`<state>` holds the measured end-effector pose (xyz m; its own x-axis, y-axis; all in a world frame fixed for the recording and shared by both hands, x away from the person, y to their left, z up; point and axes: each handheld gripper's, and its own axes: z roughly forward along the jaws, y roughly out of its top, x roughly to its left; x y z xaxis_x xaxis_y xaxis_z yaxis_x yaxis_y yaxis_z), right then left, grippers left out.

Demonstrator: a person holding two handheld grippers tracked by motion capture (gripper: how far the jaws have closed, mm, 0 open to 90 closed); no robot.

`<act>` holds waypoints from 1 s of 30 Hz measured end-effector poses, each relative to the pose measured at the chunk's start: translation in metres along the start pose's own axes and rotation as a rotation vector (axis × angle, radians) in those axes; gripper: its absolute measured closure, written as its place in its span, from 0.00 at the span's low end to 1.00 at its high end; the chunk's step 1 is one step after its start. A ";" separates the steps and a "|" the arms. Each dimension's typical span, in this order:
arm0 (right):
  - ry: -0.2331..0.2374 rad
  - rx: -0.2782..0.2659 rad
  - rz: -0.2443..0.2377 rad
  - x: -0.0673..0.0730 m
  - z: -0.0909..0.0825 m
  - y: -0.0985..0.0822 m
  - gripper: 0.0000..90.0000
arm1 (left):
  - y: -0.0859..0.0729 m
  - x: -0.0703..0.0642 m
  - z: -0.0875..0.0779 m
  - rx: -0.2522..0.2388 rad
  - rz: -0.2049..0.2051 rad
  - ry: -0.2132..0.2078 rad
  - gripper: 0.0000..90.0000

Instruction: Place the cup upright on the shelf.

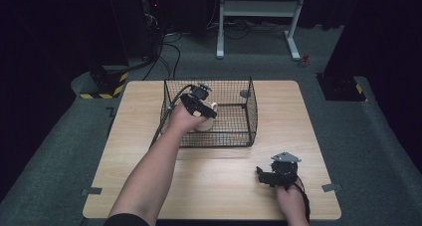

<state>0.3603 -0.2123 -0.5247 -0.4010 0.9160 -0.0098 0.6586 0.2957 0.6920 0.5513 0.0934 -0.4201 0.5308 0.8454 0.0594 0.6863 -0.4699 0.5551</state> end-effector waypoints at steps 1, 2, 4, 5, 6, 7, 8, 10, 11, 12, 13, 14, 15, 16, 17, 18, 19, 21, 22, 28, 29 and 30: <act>-0.001 -0.001 -0.002 0.000 0.000 0.000 0.09 | 0.000 0.001 -0.001 -0.003 0.004 0.002 0.02; -0.001 -0.001 -0.002 0.000 0.000 0.000 0.09 | 0.000 0.001 -0.001 -0.003 0.004 0.002 0.02; -0.001 -0.001 -0.002 0.000 0.000 0.000 0.09 | 0.000 0.002 -0.006 -0.023 -0.006 -0.001 0.02; -0.001 -0.001 -0.002 0.000 0.000 0.000 0.09 | 0.000 0.002 -0.008 -0.030 -0.007 -0.003 0.02; -0.001 -0.001 -0.002 0.000 0.000 0.000 0.09 | 0.000 0.002 -0.010 -0.038 -0.005 -0.004 0.02; -0.001 -0.001 -0.002 0.000 0.000 0.000 0.09 | 0.000 0.003 -0.012 -0.044 -0.005 -0.005 0.02; -0.001 -0.001 -0.002 0.000 0.000 0.000 0.09 | 0.000 0.003 -0.015 -0.060 -0.009 -0.012 0.02; 0.000 -0.001 -0.003 0.000 0.000 0.000 0.09 | 0.000 0.002 -0.021 -0.082 -0.014 -0.024 0.02; 0.000 0.000 0.000 0.000 0.000 0.000 0.09 | 0.000 0.002 -0.023 -0.090 -0.011 -0.030 0.02; 0.000 0.000 0.000 0.000 0.000 0.000 0.09 | -0.001 0.002 -0.025 -0.095 -0.010 -0.036 0.02; 0.000 0.001 0.002 0.000 0.000 0.000 0.09 | -0.001 0.002 -0.027 -0.097 -0.008 -0.039 0.02; 0.001 0.001 0.003 0.000 0.000 0.000 0.09 | -0.001 0.002 -0.027 -0.097 -0.008 -0.039 0.02; 0.001 0.001 0.002 0.000 0.000 0.000 0.09 | -0.002 0.002 -0.029 -0.101 -0.002 -0.038 0.02; 0.001 0.001 0.002 0.000 0.000 0.000 0.09 | -0.003 0.001 -0.031 -0.104 -0.003 -0.042 0.02; 0.000 0.002 0.000 0.000 0.000 0.000 0.09 | -0.005 0.001 -0.034 -0.112 -0.005 -0.047 0.02; 0.000 0.002 0.000 0.000 0.000 0.000 0.09 | -0.005 0.001 -0.034 -0.112 -0.005 -0.047 0.02; 0.000 0.002 -0.001 0.000 0.000 0.000 0.09 | -0.009 0.002 -0.037 -0.117 -0.009 -0.052 0.03; 0.001 0.001 0.004 0.000 0.000 0.000 0.09 | -0.012 0.003 -0.040 -0.123 -0.014 -0.056 0.03; 0.001 0.001 0.004 0.000 0.000 0.000 0.09 | -0.012 0.003 -0.040 -0.123 -0.014 -0.056 0.03; 0.000 -0.002 0.002 0.000 0.000 0.000 0.09 | -0.024 0.007 -0.049 -0.151 -0.025 -0.071 0.04; 0.000 -0.002 0.002 0.000 0.000 0.000 0.09 | -0.028 0.008 -0.053 -0.159 -0.026 -0.076 0.04; 0.000 -0.002 0.002 0.000 0.000 0.000 0.09 | -0.028 0.008 -0.053 -0.159 -0.026 -0.076 0.04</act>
<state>0.3603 -0.2121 -0.5248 -0.3995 0.9167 -0.0086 0.6579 0.2933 0.6936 0.5101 0.1266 -0.3916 0.5539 0.8324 -0.0165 0.6163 -0.3967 0.6803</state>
